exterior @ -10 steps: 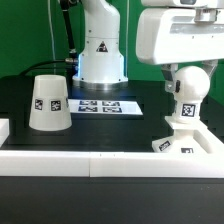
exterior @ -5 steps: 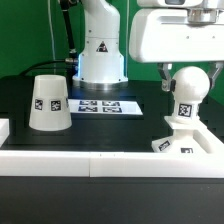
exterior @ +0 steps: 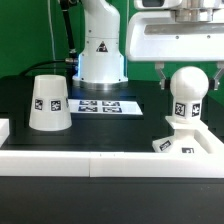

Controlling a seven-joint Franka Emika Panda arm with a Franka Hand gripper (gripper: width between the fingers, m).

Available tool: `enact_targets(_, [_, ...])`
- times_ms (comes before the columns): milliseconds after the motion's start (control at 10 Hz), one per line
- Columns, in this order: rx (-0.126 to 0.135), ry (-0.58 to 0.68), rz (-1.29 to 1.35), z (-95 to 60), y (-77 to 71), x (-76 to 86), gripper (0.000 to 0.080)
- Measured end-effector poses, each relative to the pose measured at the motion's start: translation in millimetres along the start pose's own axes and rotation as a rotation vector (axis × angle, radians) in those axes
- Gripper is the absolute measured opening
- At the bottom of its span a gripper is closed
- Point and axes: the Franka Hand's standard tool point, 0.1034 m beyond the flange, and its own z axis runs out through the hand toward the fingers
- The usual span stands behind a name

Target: Assemble lamp

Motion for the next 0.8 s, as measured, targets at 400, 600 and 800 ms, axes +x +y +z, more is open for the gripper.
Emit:
enact_targets(400, [0.009,-0.005,0.234,0.1,-0.9,-0.4,0.0579])
enact_targets(600, [0.013,-0.008,0.349,0.2,-1.9,-0.9,0.058])
enact_targets(800, [0.067,-0.007,0.572,-0.2,-0.1,2.5,0.058])
